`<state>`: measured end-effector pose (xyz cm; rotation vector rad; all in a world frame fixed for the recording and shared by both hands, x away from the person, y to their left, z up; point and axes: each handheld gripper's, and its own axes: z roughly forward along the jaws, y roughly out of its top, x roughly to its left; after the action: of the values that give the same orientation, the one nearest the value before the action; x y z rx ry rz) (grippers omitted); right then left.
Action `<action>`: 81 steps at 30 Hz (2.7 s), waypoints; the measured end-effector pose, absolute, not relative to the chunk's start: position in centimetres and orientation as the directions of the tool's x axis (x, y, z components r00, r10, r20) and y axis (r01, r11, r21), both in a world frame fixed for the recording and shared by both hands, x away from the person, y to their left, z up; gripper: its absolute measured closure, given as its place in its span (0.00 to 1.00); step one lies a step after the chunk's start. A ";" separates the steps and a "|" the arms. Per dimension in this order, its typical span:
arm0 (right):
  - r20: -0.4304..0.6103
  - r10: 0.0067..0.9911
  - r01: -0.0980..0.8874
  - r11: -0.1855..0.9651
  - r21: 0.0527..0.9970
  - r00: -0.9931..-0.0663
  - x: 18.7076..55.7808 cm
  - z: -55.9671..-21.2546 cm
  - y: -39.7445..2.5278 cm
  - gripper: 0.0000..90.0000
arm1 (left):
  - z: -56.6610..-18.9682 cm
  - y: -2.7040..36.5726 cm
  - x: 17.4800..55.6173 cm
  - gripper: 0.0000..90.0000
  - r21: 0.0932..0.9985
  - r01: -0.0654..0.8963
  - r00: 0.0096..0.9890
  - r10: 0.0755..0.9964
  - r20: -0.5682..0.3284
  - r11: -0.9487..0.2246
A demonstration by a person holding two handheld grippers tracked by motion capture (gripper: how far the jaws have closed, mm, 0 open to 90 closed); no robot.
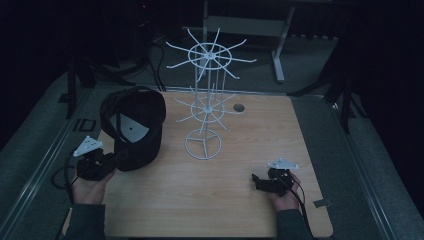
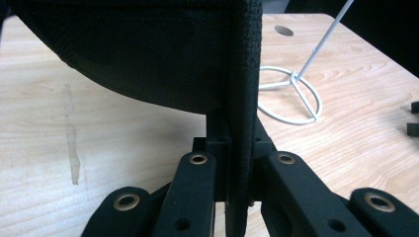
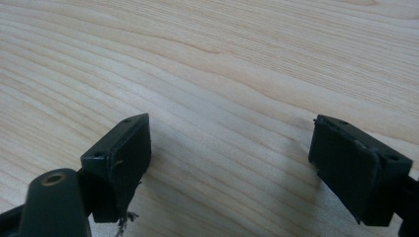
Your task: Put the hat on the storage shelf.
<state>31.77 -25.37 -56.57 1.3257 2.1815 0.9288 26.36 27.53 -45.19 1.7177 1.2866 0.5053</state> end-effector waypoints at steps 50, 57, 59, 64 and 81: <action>-0.012 0.890 0.608 0.320 0.727 -0.455 31.8 -56.6 -25.4 0.18 | -40.5 25.9 27.4 0.96 0.898 0.427 0.366 0.929 -0.062 -0.108; -0.012 0.890 0.608 0.320 0.727 -0.455 31.8 -56.6 -25.4 0.18 | -40.0 25.7 27.4 0.96 0.901 0.418 0.371 0.927 -0.052 -0.117; -0.011 0.890 0.608 0.320 0.727 -0.455 31.8 -56.6 -25.4 0.18 | -39.8 25.7 27.4 0.96 0.903 0.414 0.371 0.927 -0.050 -0.117; -0.012 0.890 0.607 0.321 0.727 -0.456 31.8 -56.6 -25.4 0.18 | -39.6 25.7 27.5 0.96 0.906 0.408 0.369 0.928 -0.051 -0.113; -0.011 0.891 0.609 0.320 0.726 -0.455 31.8 -56.6 -25.4 0.18 | -38.2 25.3 27.6 0.96 0.918 0.380 0.372 0.928 -0.037 -0.115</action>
<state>31.76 -25.35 -56.56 1.3279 2.1802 0.9296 27.59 25.29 -38.20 1.6857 1.1708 0.7252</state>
